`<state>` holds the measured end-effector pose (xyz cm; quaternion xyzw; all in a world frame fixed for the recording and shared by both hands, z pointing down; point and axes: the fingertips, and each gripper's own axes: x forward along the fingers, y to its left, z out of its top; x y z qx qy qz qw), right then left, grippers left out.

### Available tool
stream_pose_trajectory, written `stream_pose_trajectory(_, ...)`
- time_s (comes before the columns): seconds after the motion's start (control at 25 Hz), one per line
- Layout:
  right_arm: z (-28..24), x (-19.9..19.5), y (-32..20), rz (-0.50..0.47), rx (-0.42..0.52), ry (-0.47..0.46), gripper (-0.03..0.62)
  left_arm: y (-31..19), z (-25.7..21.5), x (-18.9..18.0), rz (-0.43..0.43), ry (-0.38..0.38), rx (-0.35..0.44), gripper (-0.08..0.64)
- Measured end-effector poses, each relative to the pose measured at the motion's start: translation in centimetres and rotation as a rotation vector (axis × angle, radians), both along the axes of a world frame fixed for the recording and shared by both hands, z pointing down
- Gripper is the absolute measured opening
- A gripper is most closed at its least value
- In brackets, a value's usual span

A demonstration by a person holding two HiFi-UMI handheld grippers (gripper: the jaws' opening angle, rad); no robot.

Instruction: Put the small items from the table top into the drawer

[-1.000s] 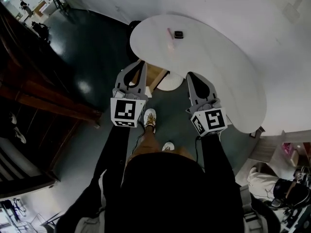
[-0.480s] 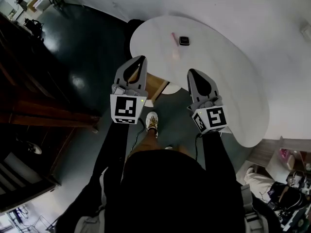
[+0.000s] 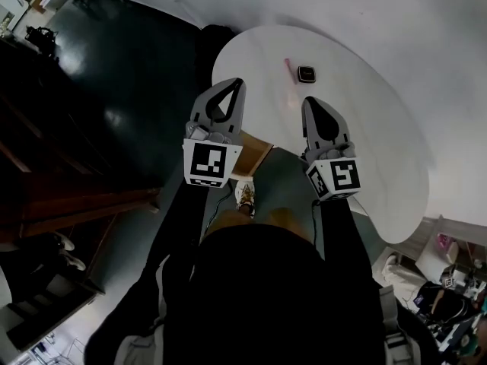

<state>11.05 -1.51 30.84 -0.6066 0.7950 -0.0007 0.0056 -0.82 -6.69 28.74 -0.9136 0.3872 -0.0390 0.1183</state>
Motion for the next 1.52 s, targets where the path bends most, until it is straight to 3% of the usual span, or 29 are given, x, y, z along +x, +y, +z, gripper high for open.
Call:
stream_pose_trajectory(0.32, 1.6, 0.6, -3.6, 0.046, -0.02, 0.028, 0.028, -4.7, 1.9, 0.4, 0.043, -0.003, -0.039, 0.015)
stream_pose_trajectory(0.6, 4.6, 2.8, -4.7, 0.1, -0.102, 0.007, 0.028, -6.1, 4.1, 2.2, 0.067, -0.017, -0.083, 0.015)
stream_pose_trajectory(0.72, 8.7, 3.9, -5.8, 0.113, -0.217, 0.027, 0.031, -6.5, 5.0, 2.8, 0.07, -0.022, -0.104, 0.015)
stream_pose_trajectory(0.76, 10.7, 4.2, -6.2, 0.11, -0.274, 0.029, 0.063, -6.6, 5.2, 3.0, 0.071, -0.022, -0.111, 0.015)
stream_pose_trajectory(0.8, 12.7, 4.5, -6.6, 0.107, -0.335, 0.03, 0.17, -6.6, 5.5, 3.1, 0.073, -0.023, -0.119, 0.015)
stream_pose_trajectory(0.84, 14.6, 4.7, -7.0, 0.109, -0.393, 0.031, 0.202, -6.6, 5.7, 3.3, 0.075, -0.024, -0.126, 0.015)
stream_pose_trajectory(1.16, 29.7, 6.3, -8.1, 0.11, -0.787, 0.067, 0.244, -6.8, 8.1, 3.9, 0.055, -0.067, -0.16, 0.015)
stream_pose_trajectory(1.32, 32.8, 6.6, -8.4, 0.105, -0.863, 0.072, 0.262, -6.9, 8.8, 3.2, 0.031, -0.083, -0.174, 0.015)
stream_pose_trajectory(1.4, 32.7, 6.6, -8.9, 0.098, -0.844, 0.113, 0.252, -7.0, 9.1, 2.8, 0.019, -0.086, -0.18, 0.015)
stream_pose_trajectory(1.44, 32.6, 6.5, -9.0, 0.088, -0.832, 0.139, 0.183, -7.1, 9.2, 2.6, 0.012, -0.087, -0.183, 0.015)
stream_pose_trajectory(1.52, 32.2, 6.5, -8.9, 0.069, -0.806, 0.182, 0.11, -7.2, 9.4, 2.3, 0.0, -0.089, -0.187, 0.015)
